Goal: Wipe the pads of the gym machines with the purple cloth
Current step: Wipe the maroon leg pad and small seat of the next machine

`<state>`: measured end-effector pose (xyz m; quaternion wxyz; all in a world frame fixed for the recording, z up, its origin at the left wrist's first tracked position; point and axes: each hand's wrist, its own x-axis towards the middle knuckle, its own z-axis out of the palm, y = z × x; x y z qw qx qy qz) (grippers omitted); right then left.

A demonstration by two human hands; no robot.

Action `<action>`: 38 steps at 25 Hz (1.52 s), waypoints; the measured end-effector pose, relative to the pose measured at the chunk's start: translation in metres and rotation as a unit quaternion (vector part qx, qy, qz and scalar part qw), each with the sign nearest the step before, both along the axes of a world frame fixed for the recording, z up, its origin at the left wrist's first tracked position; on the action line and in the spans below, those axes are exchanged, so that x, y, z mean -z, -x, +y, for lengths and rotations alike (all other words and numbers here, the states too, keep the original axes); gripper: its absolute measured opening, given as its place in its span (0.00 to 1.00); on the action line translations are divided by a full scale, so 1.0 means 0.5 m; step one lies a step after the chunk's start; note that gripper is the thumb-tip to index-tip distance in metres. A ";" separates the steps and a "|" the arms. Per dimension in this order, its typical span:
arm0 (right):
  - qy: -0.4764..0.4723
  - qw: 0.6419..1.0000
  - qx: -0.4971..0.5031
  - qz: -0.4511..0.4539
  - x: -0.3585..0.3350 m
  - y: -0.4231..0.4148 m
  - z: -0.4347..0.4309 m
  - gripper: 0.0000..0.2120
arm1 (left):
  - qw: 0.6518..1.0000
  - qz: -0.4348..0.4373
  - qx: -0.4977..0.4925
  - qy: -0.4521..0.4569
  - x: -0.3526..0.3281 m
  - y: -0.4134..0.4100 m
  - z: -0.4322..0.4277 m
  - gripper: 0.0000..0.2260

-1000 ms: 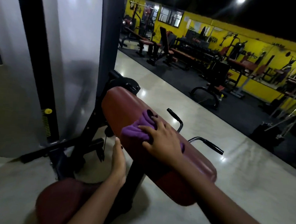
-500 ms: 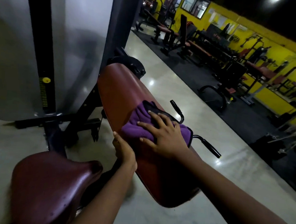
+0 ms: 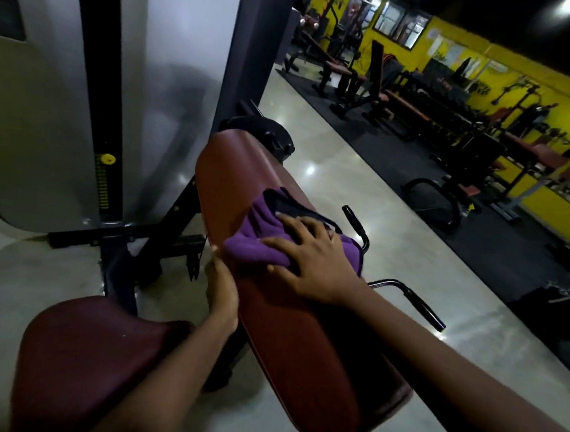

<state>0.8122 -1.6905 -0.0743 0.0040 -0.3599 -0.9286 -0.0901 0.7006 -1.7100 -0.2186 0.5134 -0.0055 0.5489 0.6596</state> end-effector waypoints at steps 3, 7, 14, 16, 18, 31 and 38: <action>0.007 1.000 -0.005 0.006 -0.001 0.007 0.018 0.28 | 1.000 0.012 0.005 0.010 0.020 0.040 0.072 0.50; 0.077 0.995 0.027 0.058 -0.013 0.094 0.136 0.21 | 0.995 0.075 -0.038 0.050 -0.052 0.043 0.054 0.36; 0.229 0.929 0.195 0.216 0.004 0.050 0.177 0.39 | 0.984 0.150 0.000 0.097 -0.062 0.044 0.047 0.34; 0.259 0.901 0.235 0.256 0.003 0.016 0.154 0.41 | 0.981 0.164 0.008 0.099 -0.068 0.041 0.044 0.33; 0.260 0.890 0.283 0.247 0.007 -0.019 0.122 0.37 | 0.981 0.164 0.009 0.100 -0.072 0.041 0.041 0.33; -0.006 0.966 0.243 0.088 0.002 0.073 -0.231 0.23 | 0.998 0.042 0.054 0.005 -0.021 0.118 -0.086 0.29; 0.043 0.966 0.138 0.212 0.045 0.203 -0.333 0.21 | 0.995 0.094 0.021 -0.004 -0.017 0.266 -0.299 0.18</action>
